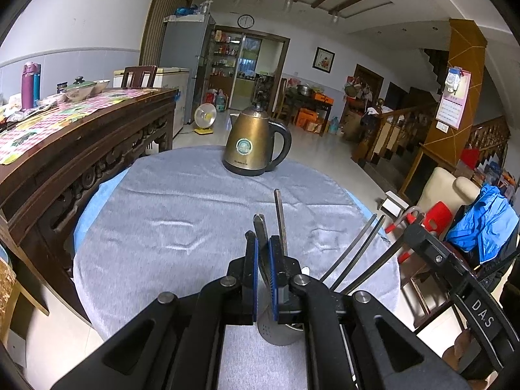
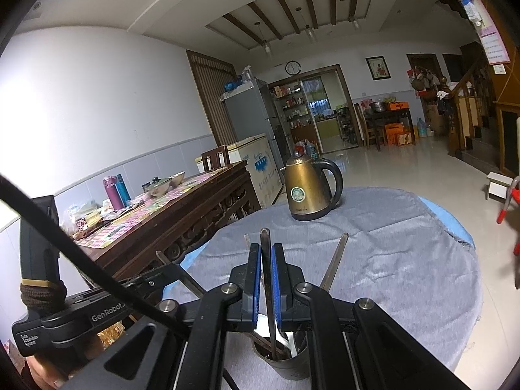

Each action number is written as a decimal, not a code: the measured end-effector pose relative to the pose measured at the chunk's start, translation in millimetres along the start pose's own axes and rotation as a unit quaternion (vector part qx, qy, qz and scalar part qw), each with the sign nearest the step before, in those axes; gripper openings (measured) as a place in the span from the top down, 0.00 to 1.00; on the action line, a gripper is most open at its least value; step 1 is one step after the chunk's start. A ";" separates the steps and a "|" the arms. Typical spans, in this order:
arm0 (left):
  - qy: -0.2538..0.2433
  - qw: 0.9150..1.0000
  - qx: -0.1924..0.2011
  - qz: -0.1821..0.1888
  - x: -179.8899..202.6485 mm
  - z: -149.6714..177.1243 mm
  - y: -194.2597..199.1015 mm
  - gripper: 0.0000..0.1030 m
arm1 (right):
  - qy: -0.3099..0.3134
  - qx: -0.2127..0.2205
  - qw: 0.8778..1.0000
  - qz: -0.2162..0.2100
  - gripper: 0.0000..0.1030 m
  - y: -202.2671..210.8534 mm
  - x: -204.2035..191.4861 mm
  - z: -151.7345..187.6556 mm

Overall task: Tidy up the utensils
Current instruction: 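Withdraw both tools upward and back from the filled cup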

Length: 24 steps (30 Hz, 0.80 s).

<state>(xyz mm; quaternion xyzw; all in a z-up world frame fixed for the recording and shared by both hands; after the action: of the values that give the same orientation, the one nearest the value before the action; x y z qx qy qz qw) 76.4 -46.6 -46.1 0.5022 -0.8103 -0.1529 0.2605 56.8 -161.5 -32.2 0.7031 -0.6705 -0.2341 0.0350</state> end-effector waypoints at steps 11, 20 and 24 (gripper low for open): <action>-0.001 0.999 -0.032 -0.001 -2.5 12.0 -14.2 0.93 | -0.005 -0.016 1.000 0.002 0.92 -2.8 -0.8 2.3; -0.025 0.992 -0.125 -0.005 1.3 49.0 -39.6 0.54 | -0.031 -0.044 0.998 0.021 0.43 -8.9 18.4 11.6; -0.041 0.994 -0.097 -0.034 -1.8 45.1 -25.5 0.38 | -0.028 -0.007 0.999 0.028 0.40 10.0 31.7 6.4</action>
<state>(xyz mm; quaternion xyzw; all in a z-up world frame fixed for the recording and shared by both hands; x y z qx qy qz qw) 69.8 -57.0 -96.6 0.4954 -0.7838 -0.2600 0.2694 44.9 -191.2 -43.2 0.6768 -0.6893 -0.2571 0.0280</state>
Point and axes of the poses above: each gripper's, at about its wrist camera, not at the fingertips, and y roughly against the way its jaws point, x to its right, z to its underside, the point moved 7 cm from there along -y, roughly the way its jaws point, and after that the axes turned 5 degrees about z, right-handed, at the moved point
